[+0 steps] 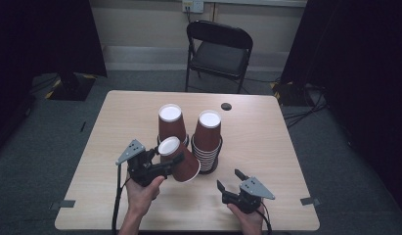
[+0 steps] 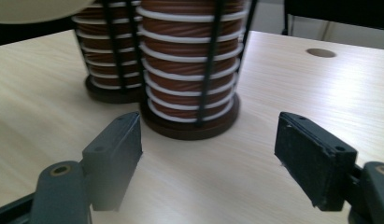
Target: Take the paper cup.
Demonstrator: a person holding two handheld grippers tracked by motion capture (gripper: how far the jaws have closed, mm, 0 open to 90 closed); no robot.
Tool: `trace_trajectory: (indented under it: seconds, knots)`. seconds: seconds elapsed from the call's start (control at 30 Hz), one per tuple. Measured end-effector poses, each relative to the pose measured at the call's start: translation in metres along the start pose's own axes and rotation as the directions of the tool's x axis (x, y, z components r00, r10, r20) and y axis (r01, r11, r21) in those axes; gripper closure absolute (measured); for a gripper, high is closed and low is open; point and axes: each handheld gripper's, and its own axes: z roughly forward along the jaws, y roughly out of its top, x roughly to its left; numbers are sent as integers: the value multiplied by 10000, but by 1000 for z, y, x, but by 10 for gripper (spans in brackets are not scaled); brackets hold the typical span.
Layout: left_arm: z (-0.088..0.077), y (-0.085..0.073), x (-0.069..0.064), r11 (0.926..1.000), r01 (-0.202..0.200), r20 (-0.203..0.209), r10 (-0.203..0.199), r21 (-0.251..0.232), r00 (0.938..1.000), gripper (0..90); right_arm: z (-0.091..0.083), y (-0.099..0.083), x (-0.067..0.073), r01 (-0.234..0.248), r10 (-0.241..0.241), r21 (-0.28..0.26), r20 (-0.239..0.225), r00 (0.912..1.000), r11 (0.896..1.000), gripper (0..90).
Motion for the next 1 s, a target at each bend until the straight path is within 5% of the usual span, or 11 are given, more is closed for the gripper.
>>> trace_trajectory:
  seconds: [0.07,0.23,0.5,0.7,0.73,0.83,1.0]
  knots:
    - [-1,-4,1,10000,-37,-13,37,6,10000,215,0,0,5,-23,26,75,-455,9990,10000,266]
    - [-2,-18,0,9999,44,-67,-43,112,10000,215,0,0,15,106,-112,-82,-671,9977,9999,278]
    - [-5,-40,5,9961,847,118,-850,245,9963,215,-2,-1,29,223,-276,-332,-1694,9852,9992,323]
    - [-7,-51,17,9820,1863,128,-1867,316,9823,216,-1,-1,36,302,-422,-605,-2082,9772,9977,349]
    - [-8,-53,20,9740,2248,256,-2256,284,9739,216,1,-1,38,452,-600,-718,-2190,9739,9964,364]
    - [-9,-55,25,9624,2707,438,-2714,217,9615,216,2,0,43,601,-779,-852,-2249,9713,9946,369]
    - [-9,-57,27,9544,2971,615,-2984,293,9525,216,5,1,47,653,-999,-1533,-2308,9679,9860,367]
